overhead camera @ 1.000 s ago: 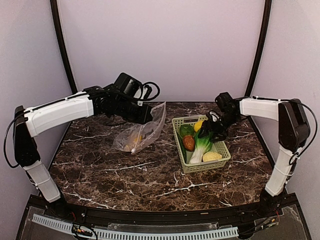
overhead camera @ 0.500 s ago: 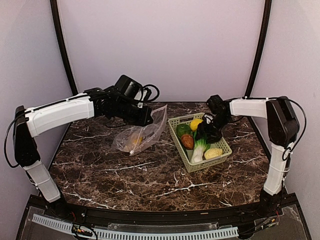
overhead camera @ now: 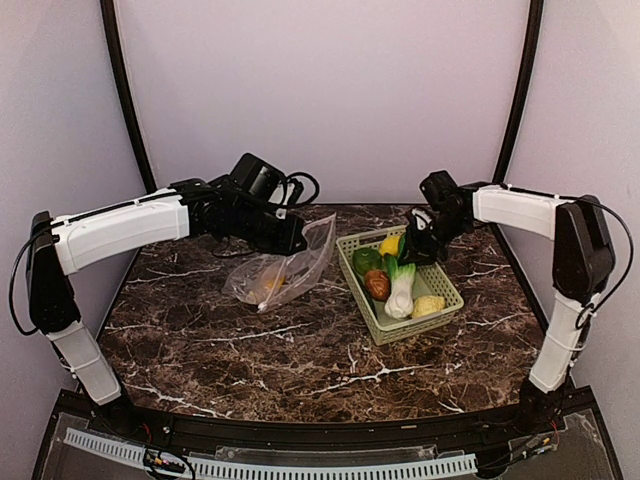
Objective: Place the food in the zip-top bag and seal the zipper
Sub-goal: Pick up the fake vegetable from the bin, then place the fake vegetable in the zipper food storage bag.
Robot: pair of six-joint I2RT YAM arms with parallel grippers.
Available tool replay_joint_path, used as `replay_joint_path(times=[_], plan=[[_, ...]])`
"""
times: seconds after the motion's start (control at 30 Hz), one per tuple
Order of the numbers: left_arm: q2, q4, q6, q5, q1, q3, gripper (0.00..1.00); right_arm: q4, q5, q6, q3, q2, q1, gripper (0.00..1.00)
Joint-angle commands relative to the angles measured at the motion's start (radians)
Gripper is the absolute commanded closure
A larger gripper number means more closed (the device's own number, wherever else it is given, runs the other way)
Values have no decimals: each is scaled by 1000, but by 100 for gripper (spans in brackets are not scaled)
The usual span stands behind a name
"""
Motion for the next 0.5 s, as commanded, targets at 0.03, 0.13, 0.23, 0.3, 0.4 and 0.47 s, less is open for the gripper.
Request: replay_joint_path(times=[0.03, 0.13, 0.23, 0.3, 0.4, 0.47], plan=[[-6, 41, -40, 15, -2, 0, 99, 81, -23, -99, 33, -177, -14, 90], [6, 62, -69, 18, -2, 7, 99, 170, -62, -171, 10, -255, -17, 95], [17, 86, -99, 32, -2, 12, 99, 298, -125, -227, -25, -332, -18, 100], [21, 101, -114, 36, -2, 11, 99, 393, -183, -257, -52, -376, -18, 100], [23, 118, -135, 35, -2, 7, 99, 438, -288, -298, 2, -377, -19, 100], [23, 135, -168, 36, -2, 2, 99, 454, -312, -312, 44, -370, -18, 100]])
